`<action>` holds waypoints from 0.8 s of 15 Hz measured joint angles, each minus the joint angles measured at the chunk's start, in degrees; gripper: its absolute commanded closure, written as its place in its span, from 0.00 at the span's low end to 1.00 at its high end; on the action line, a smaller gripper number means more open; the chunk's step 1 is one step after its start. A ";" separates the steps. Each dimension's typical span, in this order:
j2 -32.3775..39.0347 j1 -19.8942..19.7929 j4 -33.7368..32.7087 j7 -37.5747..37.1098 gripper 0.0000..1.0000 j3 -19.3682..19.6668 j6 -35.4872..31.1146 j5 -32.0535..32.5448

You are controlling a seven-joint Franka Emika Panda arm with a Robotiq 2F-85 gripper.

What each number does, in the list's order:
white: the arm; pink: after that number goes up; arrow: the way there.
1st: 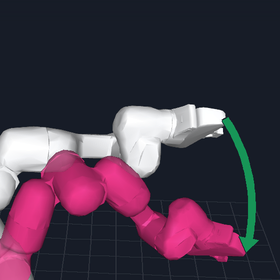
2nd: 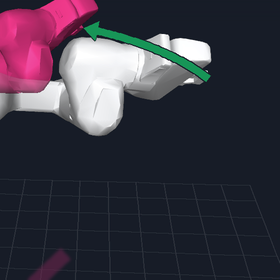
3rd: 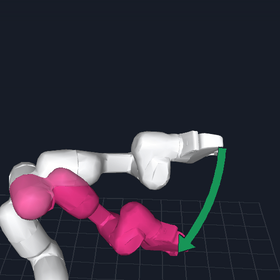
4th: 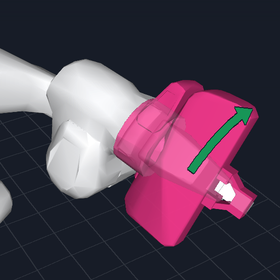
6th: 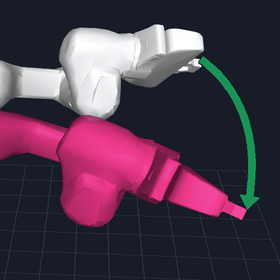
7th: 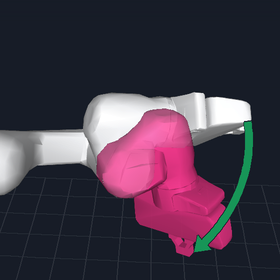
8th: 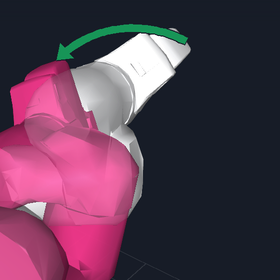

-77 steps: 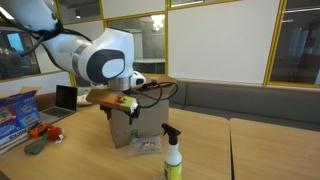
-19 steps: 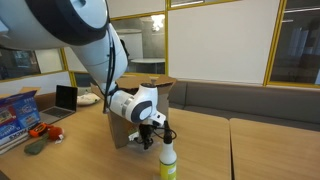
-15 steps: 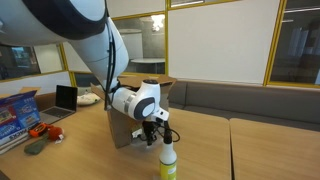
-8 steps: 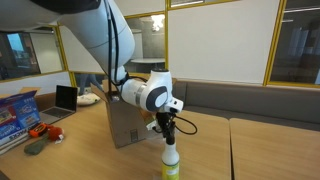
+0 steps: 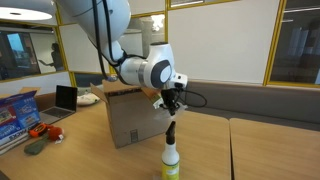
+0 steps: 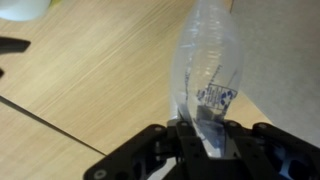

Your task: Pick up the plastics and the bottle from the table and put them in the box

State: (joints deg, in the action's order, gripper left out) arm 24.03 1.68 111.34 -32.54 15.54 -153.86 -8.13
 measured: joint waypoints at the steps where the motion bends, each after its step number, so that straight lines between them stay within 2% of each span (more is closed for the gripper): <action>1: -1.09 0.31 -0.43 -0.07 0.84 0.01 0.11 1.37; 9: -9.05 2.67 -9.13 -3.68 0.84 0.05 4.75 16.69; 12: -11.49 2.79 -13.05 -4.09 0.83 -0.79 6.86 20.36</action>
State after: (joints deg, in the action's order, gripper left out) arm 12.55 4.48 98.29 -36.63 14.75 -147.00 12.23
